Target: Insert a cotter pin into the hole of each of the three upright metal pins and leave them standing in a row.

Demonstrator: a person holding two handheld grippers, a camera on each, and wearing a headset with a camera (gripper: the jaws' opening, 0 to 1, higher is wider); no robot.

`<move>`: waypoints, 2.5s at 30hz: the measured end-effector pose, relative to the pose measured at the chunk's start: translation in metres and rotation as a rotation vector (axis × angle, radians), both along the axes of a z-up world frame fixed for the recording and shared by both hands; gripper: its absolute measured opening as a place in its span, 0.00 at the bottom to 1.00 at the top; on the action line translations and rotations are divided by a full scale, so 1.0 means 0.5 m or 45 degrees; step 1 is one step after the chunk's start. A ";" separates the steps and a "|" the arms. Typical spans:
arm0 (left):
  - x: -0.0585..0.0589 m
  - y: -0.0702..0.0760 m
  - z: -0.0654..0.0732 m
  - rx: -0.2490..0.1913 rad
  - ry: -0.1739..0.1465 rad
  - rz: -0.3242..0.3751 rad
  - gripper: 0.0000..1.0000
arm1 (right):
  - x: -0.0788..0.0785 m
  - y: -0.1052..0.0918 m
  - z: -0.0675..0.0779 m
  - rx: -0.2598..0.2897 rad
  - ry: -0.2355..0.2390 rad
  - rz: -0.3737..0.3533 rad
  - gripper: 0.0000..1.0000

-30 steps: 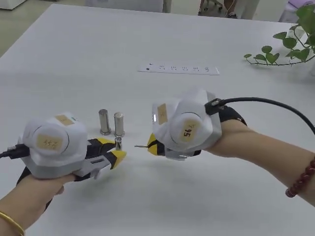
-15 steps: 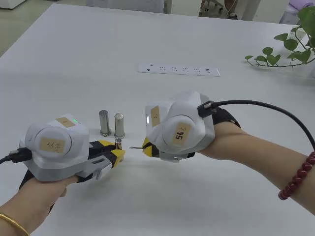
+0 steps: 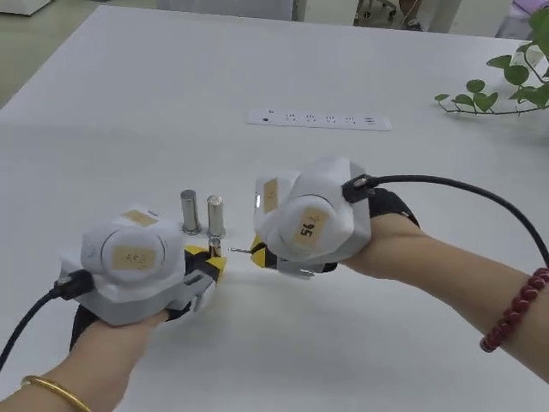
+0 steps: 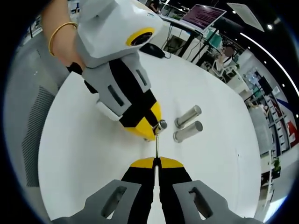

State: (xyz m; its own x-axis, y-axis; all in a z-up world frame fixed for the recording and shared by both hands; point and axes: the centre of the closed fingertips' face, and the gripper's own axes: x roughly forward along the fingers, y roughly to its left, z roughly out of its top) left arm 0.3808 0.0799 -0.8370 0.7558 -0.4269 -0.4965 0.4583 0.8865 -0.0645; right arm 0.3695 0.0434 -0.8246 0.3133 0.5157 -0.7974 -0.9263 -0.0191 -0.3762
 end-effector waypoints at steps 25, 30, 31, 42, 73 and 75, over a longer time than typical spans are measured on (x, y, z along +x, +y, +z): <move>-0.002 -0.006 -0.012 0.019 0.011 0.178 0.08 | 0.010 0.013 -0.008 -0.014 -0.006 -0.008 0.03; -0.002 -0.007 -0.014 0.023 0.012 0.198 0.08 | 0.011 0.013 -0.009 -0.026 -0.003 -0.011 0.03; -0.002 -0.007 -0.015 0.024 0.013 0.201 0.08 | 0.011 0.013 -0.010 -0.028 -0.001 -0.012 0.03; 0.000 -0.008 -0.018 0.050 0.005 0.219 0.07 | 0.008 0.013 -0.006 -0.087 0.032 -0.035 0.03; -0.002 -0.013 -0.018 0.101 -0.001 0.175 0.07 | -0.013 0.004 0.013 -0.117 0.331 -0.211 0.03; -0.001 -0.013 -0.018 0.105 -0.003 0.173 0.07 | -0.012 0.005 0.012 -0.127 0.337 -0.214 0.03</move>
State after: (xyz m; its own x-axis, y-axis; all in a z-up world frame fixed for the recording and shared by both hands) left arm 0.3801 0.0734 -0.8459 0.8050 -0.2784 -0.5238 0.3340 0.9425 0.0123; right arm 0.3633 0.0460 -0.8185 0.1624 0.3897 -0.9065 -0.9850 0.1177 -0.1258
